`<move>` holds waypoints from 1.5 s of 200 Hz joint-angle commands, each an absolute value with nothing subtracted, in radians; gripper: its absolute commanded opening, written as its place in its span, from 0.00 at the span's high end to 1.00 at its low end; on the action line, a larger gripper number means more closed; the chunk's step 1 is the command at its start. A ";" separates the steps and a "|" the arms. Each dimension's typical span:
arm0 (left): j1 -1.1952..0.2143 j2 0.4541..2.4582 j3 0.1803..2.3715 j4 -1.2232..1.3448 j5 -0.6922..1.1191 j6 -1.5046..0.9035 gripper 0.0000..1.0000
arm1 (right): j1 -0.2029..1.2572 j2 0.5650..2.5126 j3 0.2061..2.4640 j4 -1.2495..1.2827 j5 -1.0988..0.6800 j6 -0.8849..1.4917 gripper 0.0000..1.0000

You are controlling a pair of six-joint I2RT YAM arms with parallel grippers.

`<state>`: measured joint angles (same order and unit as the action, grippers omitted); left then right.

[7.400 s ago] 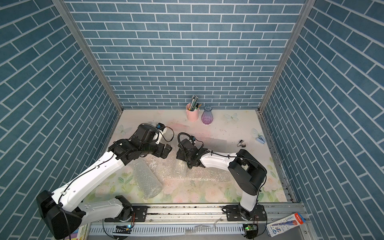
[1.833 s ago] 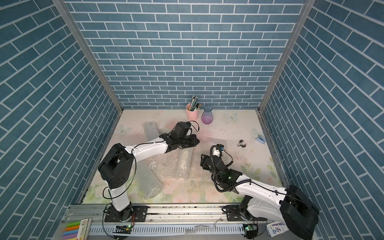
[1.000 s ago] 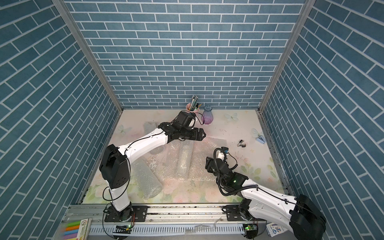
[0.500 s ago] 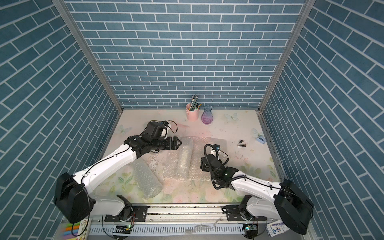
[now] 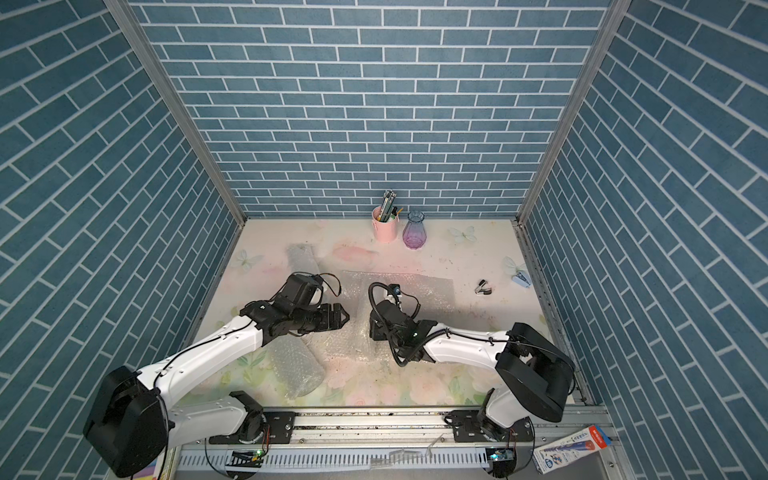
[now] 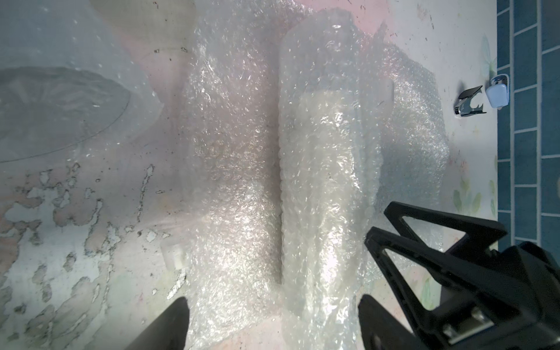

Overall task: Unwrap the vase from the bubble wrap
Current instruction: Unwrap the bubble wrap.

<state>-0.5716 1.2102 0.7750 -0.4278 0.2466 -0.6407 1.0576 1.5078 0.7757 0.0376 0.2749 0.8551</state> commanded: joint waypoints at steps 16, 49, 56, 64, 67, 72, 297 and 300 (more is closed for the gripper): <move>-0.565 1.234 0.756 -0.363 0.275 -0.651 0.12 | 1.075 1.530 0.805 0.017 0.279 0.839 0.39; -0.565 1.251 0.738 -0.340 0.284 -0.651 0.12 | 1.080 1.511 0.814 -0.001 0.297 0.835 0.39; -0.565 1.253 0.733 -0.334 0.285 -0.651 0.12 | 1.080 1.511 0.814 -0.005 0.298 0.833 0.39; -0.565 1.256 0.728 -0.328 0.287 -0.653 0.12 | 1.080 1.514 0.820 -0.009 0.295 0.829 0.39; -0.565 1.258 0.727 -0.326 0.287 -0.652 0.12 | 1.080 1.517 0.823 -0.012 0.293 0.828 0.39; -0.566 1.259 0.726 -0.323 0.288 -0.653 0.12 | 1.080 1.523 0.828 -0.016 0.290 0.828 0.39; -0.645 1.319 0.655 -0.190 0.385 -0.787 0.29 | 1.072 1.476 0.717 -0.013 0.385 0.983 0.64; -0.647 1.320 0.654 -0.187 0.385 -0.791 0.30 | 1.072 1.474 0.715 -0.010 0.385 0.983 0.64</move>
<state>-0.6289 1.3151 0.6685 -0.2256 0.3725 -0.7395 1.0752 1.4975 0.7345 -0.0139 0.3565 0.9424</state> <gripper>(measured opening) 0.719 0.365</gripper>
